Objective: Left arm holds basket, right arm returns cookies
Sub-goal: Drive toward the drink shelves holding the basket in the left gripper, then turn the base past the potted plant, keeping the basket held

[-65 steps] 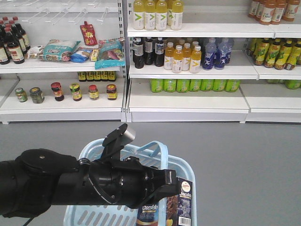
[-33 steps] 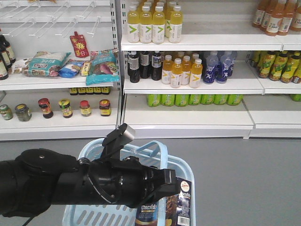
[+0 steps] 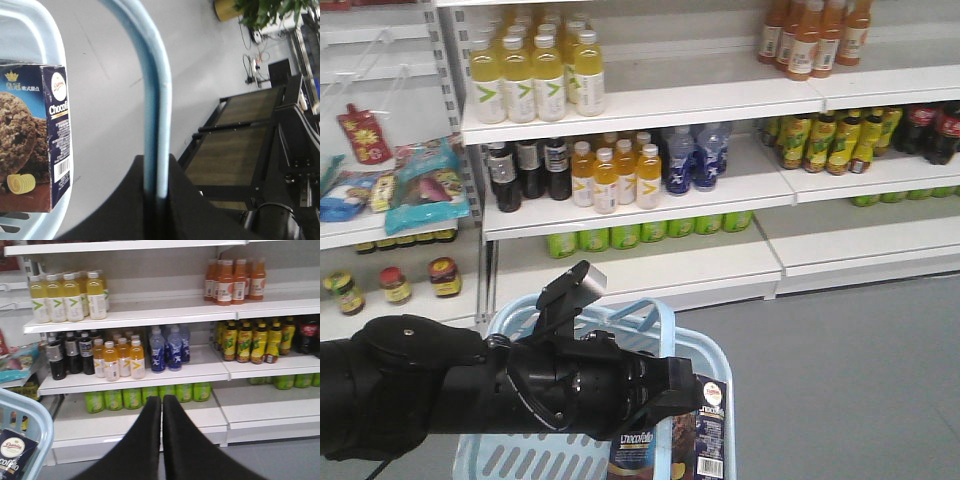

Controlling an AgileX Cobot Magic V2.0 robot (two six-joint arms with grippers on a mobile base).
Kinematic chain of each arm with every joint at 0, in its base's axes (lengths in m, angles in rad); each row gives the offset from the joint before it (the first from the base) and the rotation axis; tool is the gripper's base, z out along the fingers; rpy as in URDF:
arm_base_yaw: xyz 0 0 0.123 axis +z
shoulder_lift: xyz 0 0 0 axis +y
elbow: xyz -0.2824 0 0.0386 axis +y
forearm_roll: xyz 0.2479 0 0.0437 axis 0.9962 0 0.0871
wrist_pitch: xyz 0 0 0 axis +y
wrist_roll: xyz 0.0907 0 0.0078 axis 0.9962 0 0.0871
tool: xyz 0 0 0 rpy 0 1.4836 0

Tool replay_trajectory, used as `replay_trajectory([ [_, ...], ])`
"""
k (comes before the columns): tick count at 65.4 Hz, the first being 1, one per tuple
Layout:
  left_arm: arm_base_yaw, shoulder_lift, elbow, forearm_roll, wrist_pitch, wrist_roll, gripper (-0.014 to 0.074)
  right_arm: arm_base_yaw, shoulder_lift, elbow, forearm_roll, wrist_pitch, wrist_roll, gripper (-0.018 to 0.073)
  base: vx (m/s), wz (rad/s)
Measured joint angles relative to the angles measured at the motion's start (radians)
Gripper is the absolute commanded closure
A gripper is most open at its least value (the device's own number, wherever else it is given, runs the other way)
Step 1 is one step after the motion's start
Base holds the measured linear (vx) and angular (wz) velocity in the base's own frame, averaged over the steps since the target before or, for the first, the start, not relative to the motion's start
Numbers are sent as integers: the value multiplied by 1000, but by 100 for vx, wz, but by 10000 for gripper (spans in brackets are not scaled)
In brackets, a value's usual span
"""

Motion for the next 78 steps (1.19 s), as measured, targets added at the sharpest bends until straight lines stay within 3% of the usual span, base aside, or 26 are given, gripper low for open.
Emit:
replay_trajectory([
  [78, 0, 0, 0, 0, 1, 0, 603, 0, 0, 0, 0, 0, 0, 568, 17, -60],
])
